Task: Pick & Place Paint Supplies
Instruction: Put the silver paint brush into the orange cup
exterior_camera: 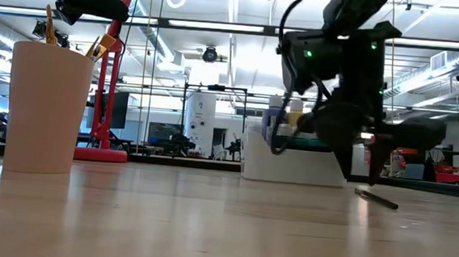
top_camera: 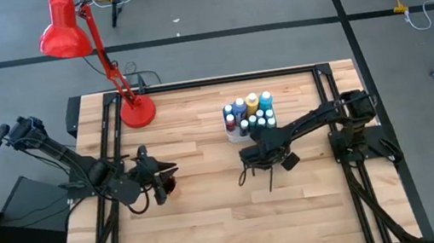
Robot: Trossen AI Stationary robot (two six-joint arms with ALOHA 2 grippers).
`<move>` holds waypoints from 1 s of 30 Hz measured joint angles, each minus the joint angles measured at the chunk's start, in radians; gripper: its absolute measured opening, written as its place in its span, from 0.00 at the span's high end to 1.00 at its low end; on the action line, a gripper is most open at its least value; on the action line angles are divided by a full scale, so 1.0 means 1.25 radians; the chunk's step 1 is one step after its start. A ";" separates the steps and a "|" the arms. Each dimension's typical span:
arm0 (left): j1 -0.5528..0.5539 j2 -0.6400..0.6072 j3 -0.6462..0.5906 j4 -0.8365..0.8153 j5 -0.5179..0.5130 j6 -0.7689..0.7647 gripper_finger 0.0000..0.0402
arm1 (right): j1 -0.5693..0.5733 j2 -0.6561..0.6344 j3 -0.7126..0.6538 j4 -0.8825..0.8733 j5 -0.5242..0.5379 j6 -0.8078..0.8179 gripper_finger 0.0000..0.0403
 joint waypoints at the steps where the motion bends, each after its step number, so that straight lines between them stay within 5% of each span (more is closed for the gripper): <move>1: 0.000 0.000 0.000 0.000 0.000 0.000 0.84 | 0.000 0.000 -0.008 -0.003 0.002 -0.007 0.55; 17: 0.000 0.000 0.000 0.000 -0.021 0.004 0.84 | 0.050 -0.001 -0.054 0.090 0.002 -0.119 0.58; 30: 0.000 0.000 0.000 0.000 -0.020 0.001 0.84 | 0.082 0.000 -0.054 0.104 0.008 -0.150 0.92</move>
